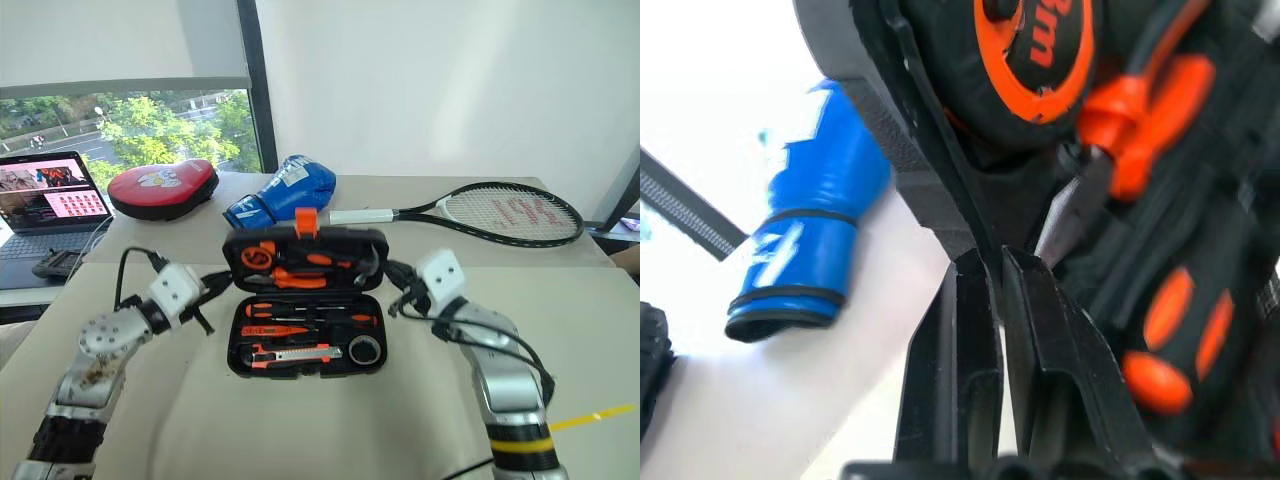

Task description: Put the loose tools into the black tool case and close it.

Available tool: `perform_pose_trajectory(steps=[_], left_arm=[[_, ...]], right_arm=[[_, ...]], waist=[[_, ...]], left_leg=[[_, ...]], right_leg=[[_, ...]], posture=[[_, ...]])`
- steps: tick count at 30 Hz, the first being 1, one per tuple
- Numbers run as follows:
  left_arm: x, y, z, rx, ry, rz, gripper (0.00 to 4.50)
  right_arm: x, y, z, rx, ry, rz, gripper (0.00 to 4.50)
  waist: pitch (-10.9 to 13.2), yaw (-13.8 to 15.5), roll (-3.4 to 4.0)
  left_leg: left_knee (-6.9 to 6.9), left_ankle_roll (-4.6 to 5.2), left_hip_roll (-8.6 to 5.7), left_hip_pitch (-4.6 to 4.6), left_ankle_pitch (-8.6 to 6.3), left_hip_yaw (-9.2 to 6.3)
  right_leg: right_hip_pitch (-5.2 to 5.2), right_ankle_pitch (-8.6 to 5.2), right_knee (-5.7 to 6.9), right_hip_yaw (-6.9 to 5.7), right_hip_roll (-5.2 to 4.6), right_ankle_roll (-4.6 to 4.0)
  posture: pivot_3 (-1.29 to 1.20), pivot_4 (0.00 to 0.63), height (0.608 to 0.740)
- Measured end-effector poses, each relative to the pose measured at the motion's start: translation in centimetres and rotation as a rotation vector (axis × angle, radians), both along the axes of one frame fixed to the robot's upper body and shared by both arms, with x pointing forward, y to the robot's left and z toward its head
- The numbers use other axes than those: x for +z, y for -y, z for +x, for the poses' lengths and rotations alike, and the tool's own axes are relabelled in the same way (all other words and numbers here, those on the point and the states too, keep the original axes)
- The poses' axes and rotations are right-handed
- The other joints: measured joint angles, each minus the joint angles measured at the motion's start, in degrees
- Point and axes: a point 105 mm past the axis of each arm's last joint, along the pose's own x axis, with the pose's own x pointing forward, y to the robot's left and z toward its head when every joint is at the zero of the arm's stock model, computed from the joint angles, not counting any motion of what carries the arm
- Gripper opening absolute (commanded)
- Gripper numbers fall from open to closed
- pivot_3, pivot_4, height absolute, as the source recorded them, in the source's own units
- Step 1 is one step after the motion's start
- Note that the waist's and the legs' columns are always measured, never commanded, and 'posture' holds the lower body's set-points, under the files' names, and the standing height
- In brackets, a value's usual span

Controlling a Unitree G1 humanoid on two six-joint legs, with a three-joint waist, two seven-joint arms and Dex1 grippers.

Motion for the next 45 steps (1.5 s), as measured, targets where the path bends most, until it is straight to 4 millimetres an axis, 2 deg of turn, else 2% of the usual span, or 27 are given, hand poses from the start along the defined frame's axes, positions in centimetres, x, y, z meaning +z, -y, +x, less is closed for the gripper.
perform_pose_trajectory(steps=[2,4,5,6,8,9,10,12,14,17,18,20,23,24,25,26,27,28,30,32,33,35,38,42,45], left_arm=[[-0.2,-0.3,-0.4,-0.016,0.023,0.038,0.09],[-0.5,-0.6,-0.8,-0.029,0.022,0.055,0.00],[-0.7,-0.9,-1.0,-0.034,0.012,0.056,0.73],[-1.3,-1.0,-1.5,-0.048,-0.009,0.071,0.98],[-2.3,-1.4,-2.2,-0.069,-0.061,0.073,1.78],[-2.9,-1.8,-2.6,-0.074,-0.095,0.077,2.14],[-3.3,-2.1,-3.0,-0.079,-0.120,0.072,2.40],[-3.8,-3.1,-3.6,-0.074,-0.168,0.068,2.40],[-4.2,-5.0,-4.3,-0.038,-0.254,0.036,2.40],[-4.0,-7.4,-4.5,0.053,-0.388,-0.085,2.40],[-3.8,-7.8,-4.4,0.079,-0.435,-0.137,2.47],[-3.4,-8.2,-4.4,0.105,-0.533,-0.226,2.47],[-1.8,-7.2,-4.2,0.058,-0.646,-0.361,1.64],[-1.1,-6.6,-4.0,0.031,-0.651,-0.375,1.30],[-0.1,-5.8,-3.9,-0.008,-0.657,-0.389,0.88],[0.8,-5.2,-3.9,-0.038,-0.653,-0.389,0.67],[1.4,-4.8,-3.8,-0.056,-0.652,-0.390,0.19],[1.8,-4.4,-3.7,-0.072,-0.653,-0.390,0.01],[2.5,-3.6,-3.6,-0.101,-0.659,-0.391,0.01],[2.9,-3.1,-3.7,-0.123,-0.685,-0.395,0.01],[3.1,-2.6,-4.0,-0.145,-0.706,-0.392,0.01],[3.6,-1.9,-4.3,-0.178,-0.723,-0.375,0.01],[3.9,-1.6,-4.8,-0.198,-0.756,-0.361,0.01],[5.1,-0.7,-5.3,-0.261,-0.775,-0.320,0.01],[5.4,-0.3,-5.5,-0.289,-0.772,-0.296,0.01]], right_arm=[[-0.3,0.0,-1.2,0.023,0.011,-0.027,0.00],[-0.9,0.2,-2.4,0.040,0.007,-0.061,0.79],[-1.3,0.3,-3.0,0.057,-0.008,-0.081,1.07],[-1.7,0.3,-3.5,0.070,-0.019,-0.097,1.39],[-2.5,0.5,-4.3,0.087,-0.052,-0.131,2.15],[-2.9,0.7,-4.7,0.089,-0.071,-0.151,2.40],[-3.3,0.9,-5.1,0.097,-0.097,-0.179,2.42],[-4.1,1.3,-6.3,0.117,-0.160,-0.236,2.42],[-4.9,1.7,-7.9,0.139,-0.253,-0.268,2.42],[-4.2,2.3,-9.5,0.141,-0.351,-0.232,2.42],[-3.8,2.4,-10.1,0.152,-0.389,-0.208,1.90],[-3.2,2.0,-11.6,0.212,-0.473,-0.159,1.41],[-2.5,0.0,-13.6,0.351,-0.580,-0.103,0.26],[-2.6,-0.6,-14.0,0.381,-0.603,-0.113,0.02],[-3.0,-1.3,-14.4,0.417,-0.643,-0.130,0.00],[-3.5,-1.7,-14.3,0.429,-0.672,-0.144,0.00],[-3.9,-2.0,-14.2,0.429,-0.690,-0.151,0.00],[-4.5,-2.1,-13.5,0.405,-0.702,-0.168,0.00],[-5.5,-1.8,-11.8,0.326,-0.712,-0.208,0.00],[-5.9,-1.5,-8.9,0.223,-0.691,-0.229,0.00],[-5.8,-1.6,-7.1,0.177,-0.688,-0.238,0.00],[-5.4,-1.8,-4.9,0.113,-0.668,-0.221,0.00],[-5.0,-2.0,-2.7,0.065,-0.668,-0.203,0.00],[-3.9,-2.3,2.4,-0.014,-0.610,-0.196,0.00],[-3.7,-2.1,4.5,-0.049,-0.584,-0.177,0.00]], waist=[[-0.01,0.07,0.01],[-0.01,0.04,0.02],[-0.01,0.01,0.01],[0.00,-0.05,0.02],[0.01,-0.08,0.03],[0.02,-0.07,0.03],[0.02,-0.03,0.04],[0.02,0.03,0.04],[0.02,0.09,0.04],[0.02,0.35,0.04],[0.02,0.47,0.04],[0.04,0.76,0.01],[0.08,0.91,-0.09],[0.10,0.92,-0.13],[0.09,0.88,-0.23],[0.08,0.78,-0.32],[0.08,0.75,-0.32],[0.08,0.63,-0.32],[0.09,0.51,-0.32],[0.14,0.29,-0.41],[0.16,0.14,-0.44],[0.19,0.06,-0.48],[0.23,0.05,-0.52],[0.30,-0.38,-0.59],[0.32,-0.46,-0.59]], left_leg=[[0.00,0.06,-0.01,0.10,0.01,0.03],[0.00,0.47,0.04,0.33,-0.23,0.04],[0.00,0.60,0.06,0.50,-0.31,0.04],[-0.01,0.65,0.09,0.73,-0.35,0.03],[-0.04,0.73,0.10,0.95,-0.40,0.03],[-0.02,0.73,0.10,0.98,-0.40,0.03],[0.00,0.73,0.10,0.97,-0.40,0.03],[-0.01,0.72,0.13,0.98,-0.40,0.02],[-0.02,0.69,0.20,0.98,-0.39,0.01],[0.00,0.69,0.25,1.02,-0.39,-0.04],[0.02,0.70,0.25,1.04,-0.40,-0.05],[0.05,0.71,0.27,1.08,-0.40,-0.15],[0.08,0.71,0.30,1.14,-0.41,-0.21],[0.08,0.70,0.29,1.13,-0.41,-0.21],[0.08,0.69,0.29,1.14,-0.40,-0.21],[0.08,0.66,0.28,1.15,-0.38,-0.20],[0.08,0.65,0.25,1.14,-0.38,-0.20],[0.07,0.62,0.20,1.13,-0.36,-0.17],[0.06,0.54,0.14,1.02,-0.31,-0.11],[0.06,0.14,0.13,0.97,-0.07,-0.07],[0.06,0.11,0.11,0.91,-0.04,-0.06],[0.05,0.06,0.13,0.86,-0.01,-0.09],[0.01,0.07,0.13,0.86,-0.01,-0.10],[0.03,0.07,0.10,0.80,0.01,-0.10],[0.02,0.07,0.10,0.81,0.00,-0.10]], right_leg=[[0.08,0.01,0.01,0.00,-0.06,0.01],[0.34,0.00,0.00,0.00,-0.08,0.02],[0.55,0.00,-0.03,-0.02,-0.07,0.02],[0.79,0.00,-0.12,-0.03,-0.07,0.02],[1.03,-0.02,-0.16,-0.04,-0.09,0.04],[1.04,-0.02,-0.14,-0.03,-0.12,0.04],[1.03,-0.02,-0.11,-0.02,-0.14,0.04],[1.03,-0.03,-0.12,-0.03,-0.15,0.04],[1.03,-0.03,-0.13,-0.05,-0.15,0.04],[1.12,-0.03,-0.15,-0.06,-0.17,0.05],[1.16,-0.04,-0.17,-0.06,-0.17,0.06],[1.27,-0.06,-0.20,-0.10,-0.20,0.09],[1.36,-0.07,-0.23,-0.14,-0.19,0.11],[1.36,-0.08,-0.23,-0.14,-0.18,0.11],[1.36,-0.08,-0.23,-0.14,-0.17,0.10],[1.36,-0.08,-0.23,-0.14,-0.16,0.09],[1.36,-0.08,-0.23,-0.13,-0.15,0.08],[1.32,-0.08,-0.22,-0.09,-0.15,0.08],[1.16,-0.08,-0.20,-0.05,-0.14,0.07],[1.10,-0.07,-0.19,-0.04,-0.06,0.04],[1.02,-0.06,-0.15,-0.02,-0.06,0.02],[0.98,-0.04,-0.14,-0.02,0.02,-0.01],[0.98,-0.04,-0.14,-0.02,0.10,-0.02],[0.95,-0.01,-0.16,0.00,0.18,-0.06],[0.97,-0.01,-0.17,-0.01,0.21,-0.05]], posture=[[0.00,0.150,0.740],[0.00,0.150,0.740],[0.00,0.150,0.740],[0.00,0.150,0.740],[0.00,0.150,0.740],[0.00,0.150,0.740],[0.00,0.150,0.740],[0.00,0.150,0.740],[0.00,0.150,0.740],[0.00,0.150,0.740],[0.00,0.150,0.740],[0.00,0.150,0.740],[0.00,0.150,0.740],[0.00,0.150,0.740],[0.00,0.150,0.740],[0.00,0.150,0.740],[0.00,0.150,0.740],[0.00,0.150,0.740],[0.00,0.150,0.740],[0.00,0.150,0.740],[0.00,0.150,0.740],[0.00,0.150,0.740],[0.00,0.150,0.740],[0.00,0.150,0.740],[0.00,0.150,0.740]])
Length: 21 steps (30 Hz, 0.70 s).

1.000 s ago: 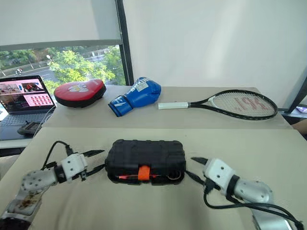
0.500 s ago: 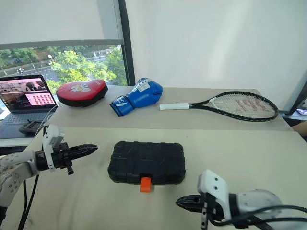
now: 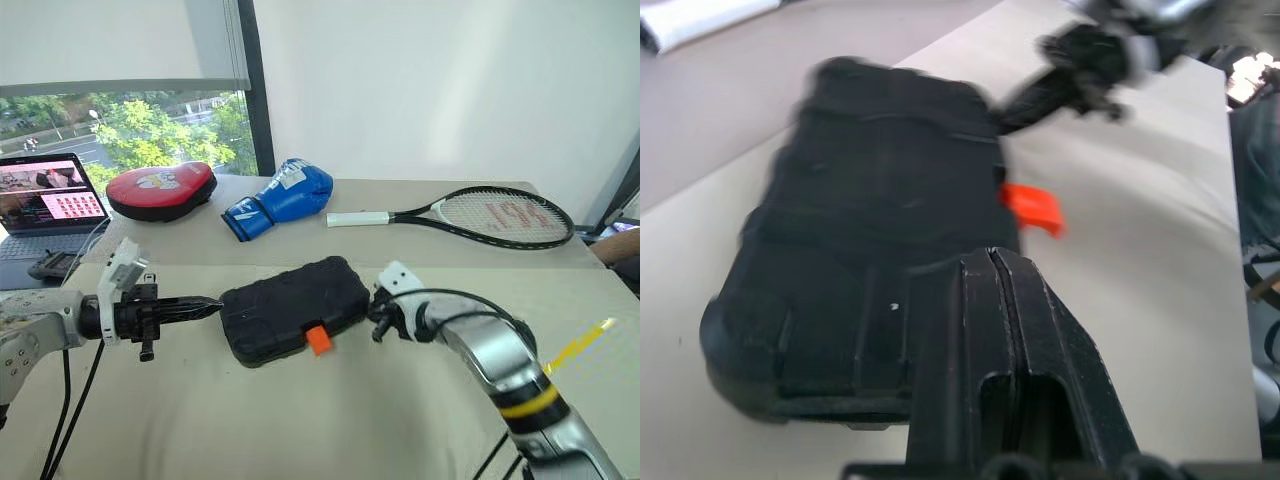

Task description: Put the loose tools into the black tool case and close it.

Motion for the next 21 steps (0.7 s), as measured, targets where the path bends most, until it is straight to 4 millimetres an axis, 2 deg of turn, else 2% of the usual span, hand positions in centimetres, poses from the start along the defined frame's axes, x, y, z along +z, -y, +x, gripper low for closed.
perform_pose_trajectory(steps=[2,3,5,7,10,12,13,14,17,21], left_arm=[[0.2,0.9,-0.1,-0.051,0.007,0.016,0.01],[0.2,1.6,-0.3,-0.090,0.034,0.045,0.01],[0.2,2.0,-0.3,-0.112,0.057,0.068,0.52],[0.1,2.3,-0.5,-0.138,0.061,0.087,1.05],[0.0,2.9,-0.8,-0.180,0.064,0.113,2.11],[-0.2,3.1,-0.8,-0.194,0.059,0.120,2.79],[-0.4,3.3,-0.8,-0.202,0.064,0.128,3.23],[-0.5,3.4,-0.8,-0.208,0.067,0.132,3.46],[-1.2,4.4,-0.7,-0.271,0.082,0.163,3.46],[-2.3,4.8,0.3,-0.288,0.084,0.185,3.46]], right_arm=[[0.2,-0.2,2.1,-0.015,0.022,0.030,0.00],[0.2,-0.2,2.0,0.029,0.022,0.026,0.00],[0.2,0.0,1.4,0.083,0.003,0.028,0.59],[0.4,0.6,-0.2,0.121,-0.039,0.080,1.12],[1.2,1.8,-4.7,0.160,-0.107,0.187,2.12],[2.2,0.7,-6.7,0.200,-0.104,0.251,2.78],[2.5,0.1,-7.3,0.208,-0.092,0.274,3.23],[2.6,-0.2,-7.5,0.200,-0.084,0.282,3.47],[1.6,-2.4,-8.0,0.138,-0.089,0.326,3.47],[0.5,-4.1,-7.2,0.047,-0.092,0.335,3.47]], waist=[[0.01,-0.09,0.00],[0.02,0.07,0.02],[0.03,0.09,0.03],[0.03,0.32,0.04],[0.04,1.08,0.06],[0.04,0.83,0.06],[0.04,0.62,0.06],[0.04,0.50,0.06],[0.06,0.69,0.08],[0.08,0.93,0.10]], left_leg=[[0.00,0.00,-0.02,-0.06,0.01,0.01],[-0.01,0.00,-0.01,-0.09,0.01,-0.03],[-0.02,0.00,0.01,-0.11,0.00,-0.03],[-0.06,0.04,0.03,-0.31,-0.02,-0.11],[-0.03,0.20,0.01,-0.58,-0.14,-0.17],[-0.02,0.22,-0.02,-0.56,-0.16,-0.10],[0.00,0.22,-0.02,-0.54,-0.16,-0.10],[0.03,0.22,-0.02,-0.47,-0.16,-0.10],[0.05,0.24,-0.07,-0.24,-0.19,-0.09],[0.07,0.40,-0.08,-0.11,-0.11,-0.09]], right_leg=[[-0.02,0.01,-0.03,0.01,0.01,0.01],[-0.02,-0.02,-0.04,-0.01,0.02,0.06],[-0.02,-0.05,-0.01,0.00,0.04,0.10],[-0.08,-0.06,-0.05,-0.05,0.06,0.13],[-0.25,-0.15,-0.08,-0.07,0.00,0.28],[-0.24,-0.16,-0.12,-0.02,-0.03,0.31],[-0.19,-0.16,-0.11,-0.01,-0.03,0.32],[-0.13,-0.16,-0.09,0.00,-0.02,0.32],[-0.03,-0.14,-0.08,0.02,-0.08,0.29],[0.01,-0.05,-0.01,0.06,-0.02,0.13]], posture=[[0.00,0.150,0.740],[0.00,0.150,0.740],[0.00,0.150,0.740],[0.00,0.150,0.740],[0.00,0.150,0.740],[0.00,0.150,0.740],[0.00,0.150,0.740],[0.00,0.150,0.740],[0.00,0.150,0.740],[0.00,0.150,0.740]])
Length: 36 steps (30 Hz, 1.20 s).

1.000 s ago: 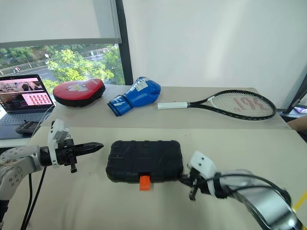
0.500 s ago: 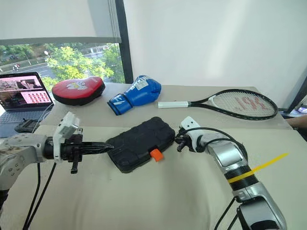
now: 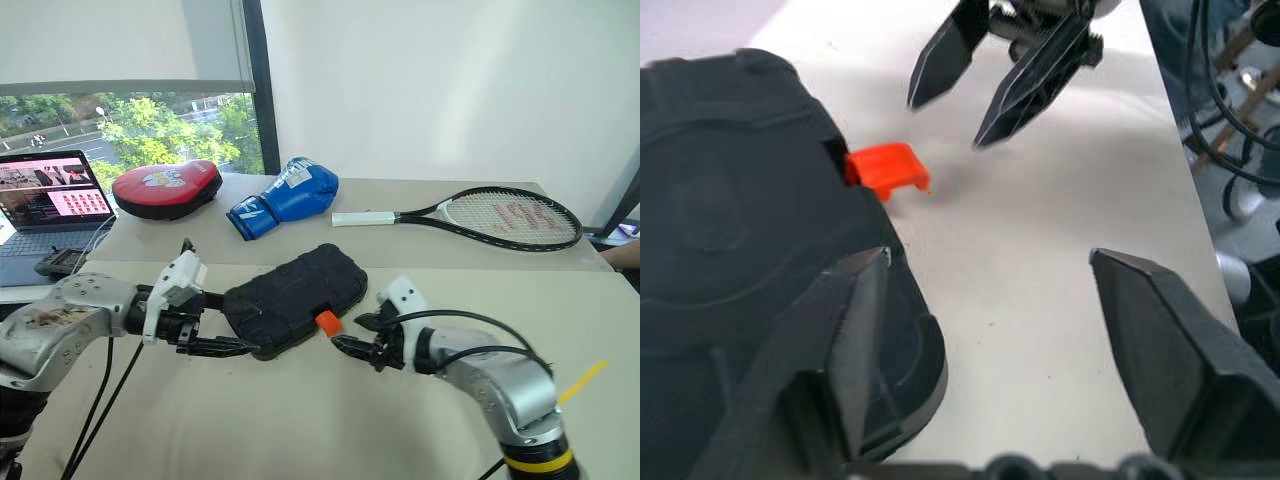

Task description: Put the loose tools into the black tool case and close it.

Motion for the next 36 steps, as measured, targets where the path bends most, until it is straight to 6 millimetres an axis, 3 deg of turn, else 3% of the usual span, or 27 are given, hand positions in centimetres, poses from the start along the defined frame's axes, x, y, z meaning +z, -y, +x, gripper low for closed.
perform_pose_trajectory(steps=[9,20,23,28,36], left_arm=[[-2.4,-0.7,1.6,0.021,-0.016,0.045,3.46],[-2.6,-0.6,1.8,0.022,-0.010,0.050,3.46],[-2.6,-0.5,1.8,0.016,0.003,0.050,3.56],[-2.7,-0.6,1.8,0.019,0.007,0.054,3.56],[-2.9,-0.9,2.0,0.019,0.017,0.048,3.56]], right_arm=[[0.3,-1.1,2.0,-0.050,0.032,-0.091,3.47],[-0.2,-1.8,1.4,0.002,-0.029,-0.113,3.47],[-0.4,-1.9,1.3,0.007,-0.036,-0.117,2.82],[-0.6,-2.0,1.3,0.012,-0.041,-0.125,1.27],[-0.6,-2.0,1.2,0.013,-0.041,-0.124,1.23]], waist=[[0.01,-0.01,0.02],[0.01,-0.07,0.02],[0.01,-0.12,0.02],[0.01,-0.18,0.02],[0.01,-0.28,0.02]], left_leg=[[-0.01,-0.30,0.04,-0.05,0.22,-0.01],[0.00,-0.04,0.03,-0.18,0.07,0.00],[0.00,-0.04,0.03,-0.18,0.07,0.00],[0.00,-0.04,0.04,-0.18,0.07,0.00],[0.00,-0.05,0.04,-0.18,0.08,0.00]], right_leg=[[-0.05,0.01,0.02,-0.03,0.09,-0.02],[-0.05,0.03,0.01,-0.05,0.06,0.03],[-0.07,0.03,0.01,-0.05,0.06,0.03],[-0.08,0.03,0.00,-0.06,0.07,0.03],[-0.09,0.02,0.01,-0.06,0.07,0.04]], posture=[[0.00,0.150,0.740],[0.00,0.150,0.740],[0.00,0.150,0.740],[0.00,0.150,0.740],[0.00,0.150,0.740]])
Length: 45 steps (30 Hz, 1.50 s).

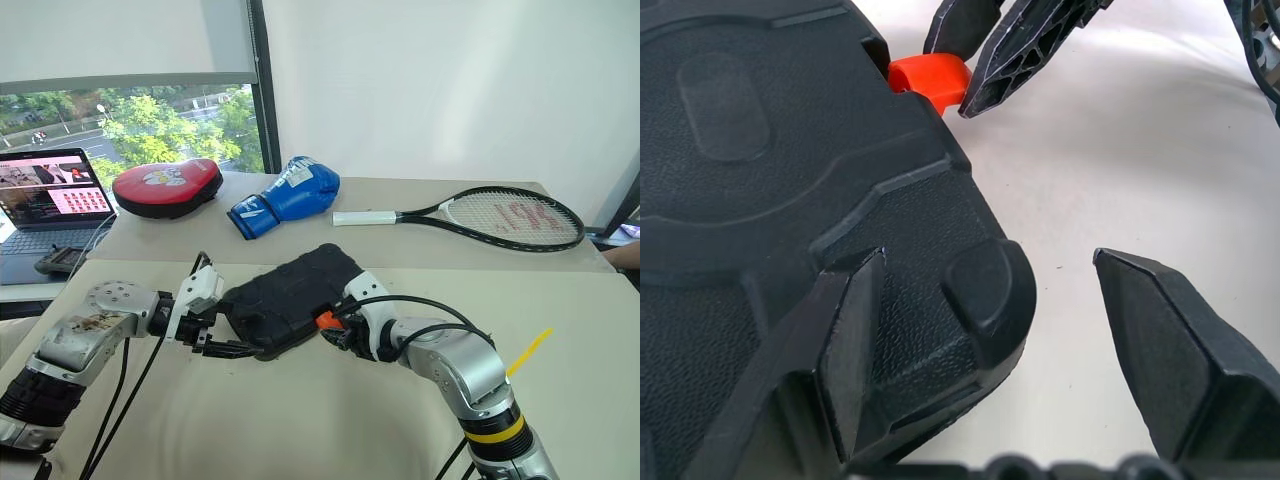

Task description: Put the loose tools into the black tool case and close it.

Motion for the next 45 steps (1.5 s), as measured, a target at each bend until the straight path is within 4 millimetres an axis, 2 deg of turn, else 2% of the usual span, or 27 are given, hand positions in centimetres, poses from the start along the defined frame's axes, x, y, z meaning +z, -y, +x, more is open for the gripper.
perform_pose_trajectory(steps=[7,12,14,18,20,23,26,27,30,34,37,45], left_arm=[[-0.2,-0.2,0.0,0.000,0.020,0.000,3.56],[-0.6,-0.1,-0.1,-0.006,0.012,0.002,3.56],[-0.7,-0.1,-0.1,-0.007,0.009,0.000,3.56],[-0.8,0.1,-0.1,-0.007,0.006,-0.006,3.56],[-0.8,0.2,-0.1,-0.007,0.007,-0.009,3.56],[-0.8,0.3,-0.1,-0.005,0.008,-0.014,3.56],[-0.7,0.4,0.0,-0.001,0.010,-0.017,3.56],[-0.7,0.4,0.1,-0.001,0.012,-0.017,3.56],[-0.7,0.4,0.2,0.002,0.013,-0.016,3.56],[-0.8,0.6,0.3,0.004,0.013,-0.020,3.56],[-0.8,0.8,0.4,0.007,0.015,-0.020,3.56],[-0.6,1.3,0.5,0.016,0.012,-0.018,3.56]], right_arm=[[0.1,-1.0,0.5,0.002,0.016,0.073,1.23],[-0.9,-0.9,1.1,-0.006,0.042,0.129,1.23],[-1.2,-0.9,1.2,-0.002,0.056,0.141,2.24],[-3.0,-0.1,1.2,-0.032,0.017,0.115,3.49],[-3.1,0.1,0.9,-0.032,0.019,0.107,3.49],[-2.2,1.0,0.1,-0.010,0.049,0.081,3.49],[-1.2,1.8,-0.9,0.004,0.036,0.089,2.80],[-0.9,2.0,-1.5,0.021,0.022,0.091,2.35],[-0.7,1.6,-2.2,0.054,-0.008,0.106,1.46],[0.2,0.5,-1.3,0.077,-0.004,0.119,0.04],[0.2,-0.3,0.7,0.066,-0.006,0.101,0.04],[-2.5,-1.2,3.4,0.045,-0.063,0.051,0.04]], waist=[[0.00,-0.61,0.00],[0.00,-0.95,0.00],[0.00,-0.95,0.00],[0.00,-0.82,0.00],[0.00,-0.80,0.02],[0.01,-0.69,0.03],[0.01,-0.54,0.03],[0.01,-0.47,0.03],[0.01,-0.42,0.03],[0.01,-0.54,0.03],[0.01,-0.59,0.03],[0.01,-0.95,0.03]], left_leg=[[0.00,0.01,0.01,0.02,-0.01,0.00],[0.00,0.12,0.01,0.17,-0.07,0.00],[0.00,0.23,0.02,0.26,-0.13,-0.01],[0.00,0.21,0.02,0.26,-0.13,-0.02],[0.00,0.18,0.00,0.22,-0.11,-0.02],[0.00,0.10,0.00,0.21,-0.06,-0.01],[0.00,0.25,0.01,0.20,-0.15,-0.02],[0.00,0.27,0.00,0.21,-0.16,-0.02],[0.00,0.27,0.01,0.23,-0.16,-0.02],[0.00,0.26,0.00,0.24,-0.16,-0.02],[0.00,0.26,-0.01,0.25,-0.15,-0.02],[-0.01,0.21,0.01,0.21,-0.12,-0.01]], right_leg=[[-0.03,0.00,0.00,0.01,0.01,0.00],[0.08,0.00,0.03,0.04,0.01,0.00],[0.14,0.00,0.07,0.04,0.01,-0.01],[0.11,0.01,0.13,0.04,-0.02,-0.02],[0.08,0.01,0.11,0.05,-0.03,-0.02],[0.10,0.01,0.05,0.03,-0.05,-0.01],[0.11,0.01,0.03,0.03,-0.05,-0.01],[0.10,0.01,0.03,0.03,-0.07,-0.01],[0.11,0.01,0.05,0.03,-0.06,-0.02],[0.10,0.02,0.07,0.05,-0.06,-0.03],[0.11,0.02,0.08,0.04,-0.05,-0.03],[0.07,0.02,0.09,0.04,-0.03,-0.02]], posture=[[0.00,0.150,0.740],[0.00,0.150,0.740],[0.00,0.150,0.740],[0.00,0.150,0.740],[0.00,0.150,0.740],[0.00,0.150,0.740],[0.00,0.150,0.740],[0.00,0.150,0.740],[0.00,0.150,0.740],[0.00,0.150,0.740],[0.00,0.150,0.740],[0.00,0.150,0.740]])
